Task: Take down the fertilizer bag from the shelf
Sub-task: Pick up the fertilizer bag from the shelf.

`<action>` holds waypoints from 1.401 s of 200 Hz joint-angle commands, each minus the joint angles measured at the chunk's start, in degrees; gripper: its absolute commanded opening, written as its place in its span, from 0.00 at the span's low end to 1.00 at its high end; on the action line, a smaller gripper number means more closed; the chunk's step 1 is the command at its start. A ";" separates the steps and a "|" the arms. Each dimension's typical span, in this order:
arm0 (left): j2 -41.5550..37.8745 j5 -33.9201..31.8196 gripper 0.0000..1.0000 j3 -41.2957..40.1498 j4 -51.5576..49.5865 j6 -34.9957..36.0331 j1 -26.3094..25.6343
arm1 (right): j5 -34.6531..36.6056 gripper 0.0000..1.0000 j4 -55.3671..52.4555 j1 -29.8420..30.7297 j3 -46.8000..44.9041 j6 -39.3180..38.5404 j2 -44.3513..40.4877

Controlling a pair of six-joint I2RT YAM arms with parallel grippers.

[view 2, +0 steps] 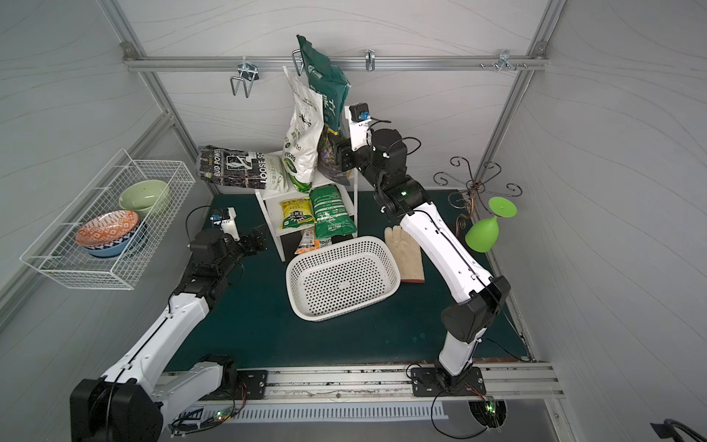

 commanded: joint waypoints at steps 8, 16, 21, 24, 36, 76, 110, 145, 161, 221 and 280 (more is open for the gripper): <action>-1.25 -1.09 0.92 0.41 3.28 1.10 -0.33 | 0.02 0.59 -0.04 -1.04 6.72 1.27 4.47; -1.34 -1.37 0.92 0.40 3.26 1.19 -0.28 | 0.02 0.56 -0.16 -1.11 8.07 1.44 5.50; -1.35 -1.46 0.92 0.33 3.22 1.23 -0.31 | -0.15 0.51 -0.26 -1.10 8.73 1.69 5.88; -1.35 -1.54 0.92 0.36 3.23 1.27 -0.28 | -0.35 0.46 -0.33 -1.09 9.06 1.70 6.15; -1.35 -1.71 0.92 0.33 3.29 1.34 -0.30 | -0.90 0.19 -0.61 -1.12 10.01 2.07 6.69; -1.40 -2.65 0.92 0.18 3.40 1.30 -0.30 | -0.88 0.00 -0.31 -1.13 8.94 2.25 3.85; -1.26 -3.66 0.92 -0.14 3.62 1.15 -0.30 | -2.23 0.00 0.78 -1.42 6.09 2.07 -2.07; -0.93 -4.30 0.92 -0.32 4.00 1.00 -0.28 | -4.24 0.00 -0.07 -2.53 1.81 2.15 -9.38; -0.67 -4.27 0.92 -0.37 4.10 1.10 -0.28 | -5.03 0.00 -0.13 -3.14 -0.70 2.45 -12.63; -0.94 -1.98 0.92 1.84 1.12 0.11 -1.24 | -3.71 0.00 -4.18 -5.61 -10.78 2.67 -24.64; -2.93 4.07 0.90 6.94 -5.58 -3.23 -1.33 | -2.90 0.00 -8.15 -6.89 -21.18 4.43 -35.61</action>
